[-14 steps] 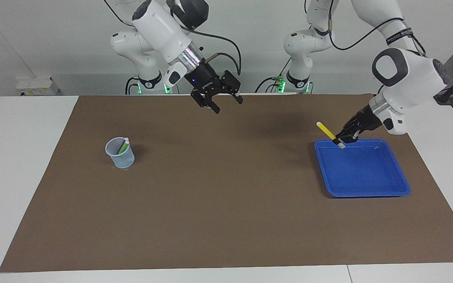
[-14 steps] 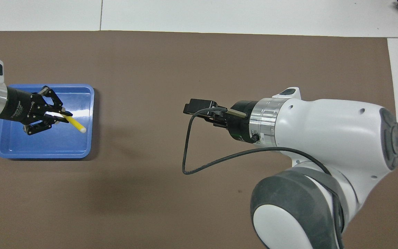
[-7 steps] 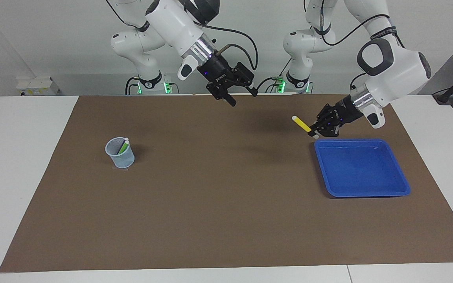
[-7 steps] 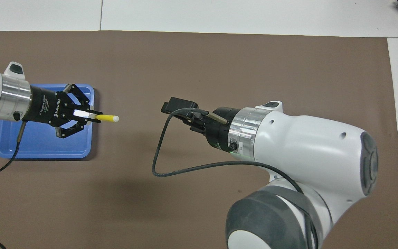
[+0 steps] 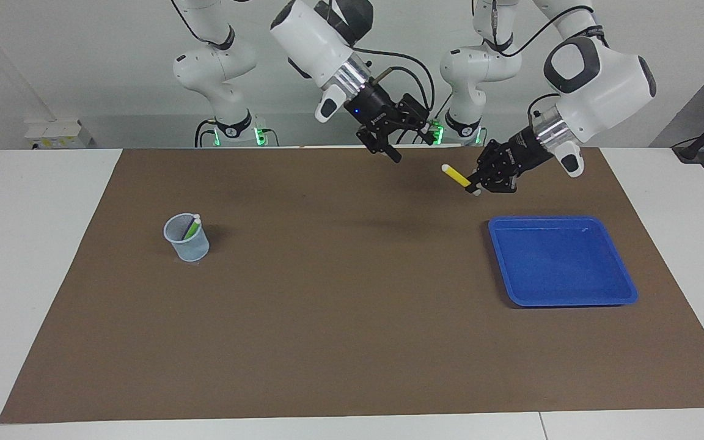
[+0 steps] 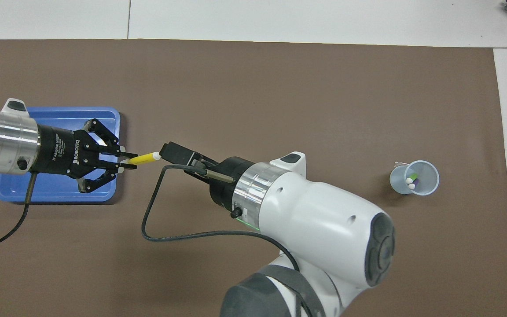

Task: Transfer and insert pens with both arms
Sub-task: 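Raise the yellow pen with the left gripper toward the right gripper, then grasp the yellow pen tip with the right gripper, open the left gripper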

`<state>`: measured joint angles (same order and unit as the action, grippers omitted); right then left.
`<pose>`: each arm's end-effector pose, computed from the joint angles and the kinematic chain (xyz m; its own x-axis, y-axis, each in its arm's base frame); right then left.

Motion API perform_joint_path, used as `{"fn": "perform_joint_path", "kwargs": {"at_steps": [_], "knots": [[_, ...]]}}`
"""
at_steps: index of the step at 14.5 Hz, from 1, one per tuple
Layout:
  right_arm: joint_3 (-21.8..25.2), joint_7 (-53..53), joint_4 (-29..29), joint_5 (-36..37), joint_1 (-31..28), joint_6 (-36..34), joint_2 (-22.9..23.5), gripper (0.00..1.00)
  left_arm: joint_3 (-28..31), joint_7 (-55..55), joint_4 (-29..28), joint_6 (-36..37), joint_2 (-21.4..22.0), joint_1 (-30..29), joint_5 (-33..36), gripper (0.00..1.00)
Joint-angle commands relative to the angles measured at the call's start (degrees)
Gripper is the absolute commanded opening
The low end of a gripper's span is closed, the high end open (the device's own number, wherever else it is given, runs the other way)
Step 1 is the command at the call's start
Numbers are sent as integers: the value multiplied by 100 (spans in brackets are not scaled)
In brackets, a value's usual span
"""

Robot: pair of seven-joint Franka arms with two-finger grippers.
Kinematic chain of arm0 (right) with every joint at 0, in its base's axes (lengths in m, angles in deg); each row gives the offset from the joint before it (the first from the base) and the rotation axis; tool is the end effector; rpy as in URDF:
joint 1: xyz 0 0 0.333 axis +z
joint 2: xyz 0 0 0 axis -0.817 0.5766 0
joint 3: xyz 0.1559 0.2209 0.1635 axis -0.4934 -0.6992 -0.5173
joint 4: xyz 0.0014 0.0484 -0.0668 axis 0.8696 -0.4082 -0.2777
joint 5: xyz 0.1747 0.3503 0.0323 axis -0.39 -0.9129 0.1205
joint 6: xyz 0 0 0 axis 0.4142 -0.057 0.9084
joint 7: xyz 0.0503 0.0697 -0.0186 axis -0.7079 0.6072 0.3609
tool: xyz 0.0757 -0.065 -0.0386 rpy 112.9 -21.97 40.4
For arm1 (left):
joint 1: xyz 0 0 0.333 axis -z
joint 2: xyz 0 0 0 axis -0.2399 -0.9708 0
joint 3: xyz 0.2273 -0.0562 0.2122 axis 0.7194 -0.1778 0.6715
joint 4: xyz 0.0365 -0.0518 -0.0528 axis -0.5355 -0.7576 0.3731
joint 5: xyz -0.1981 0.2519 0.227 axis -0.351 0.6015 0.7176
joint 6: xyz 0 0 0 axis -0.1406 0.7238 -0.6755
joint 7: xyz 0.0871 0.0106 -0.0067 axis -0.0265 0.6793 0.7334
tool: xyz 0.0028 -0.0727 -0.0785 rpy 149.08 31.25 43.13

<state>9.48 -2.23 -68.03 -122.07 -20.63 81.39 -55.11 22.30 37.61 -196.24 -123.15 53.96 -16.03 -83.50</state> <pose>0.4721 0.4102 0.5595 0.8895 -0.4563 0.0254 -0.2594 -0.5499 -0.7939 0.5189 -0.1085 0.5271 0.0469 0.7895 -0.6120 0.9976 -0.0684 -0.0119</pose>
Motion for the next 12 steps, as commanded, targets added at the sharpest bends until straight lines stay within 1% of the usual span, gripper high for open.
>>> {"fn": "perform_joint_path", "kwargs": {"at_steps": [1, 4, 6, 11, 12], "knots": [[5, -15, 252, -108, 126, 354, 319, 99, 73, 127, -494, -85, 493, 110, -193, 0], [5, -6, 542, -47, 187, 390, 566, 91, 73, 337, -556, -85, 572, 197, -220, 0], [5, -6, 674, -29, 231, 390, 680, 89, 73, 513, -574, -120, 625, 250, -220, 0], [5, 3, 534, -20, 390, 399, 663, 89, 73, 733, -679, -269, 748, 382, -220, 0], [5, 3, 499, -20, 390, 390, 654, 87, 73, 751, -679, -261, 757, 391, -220, 0]]}}
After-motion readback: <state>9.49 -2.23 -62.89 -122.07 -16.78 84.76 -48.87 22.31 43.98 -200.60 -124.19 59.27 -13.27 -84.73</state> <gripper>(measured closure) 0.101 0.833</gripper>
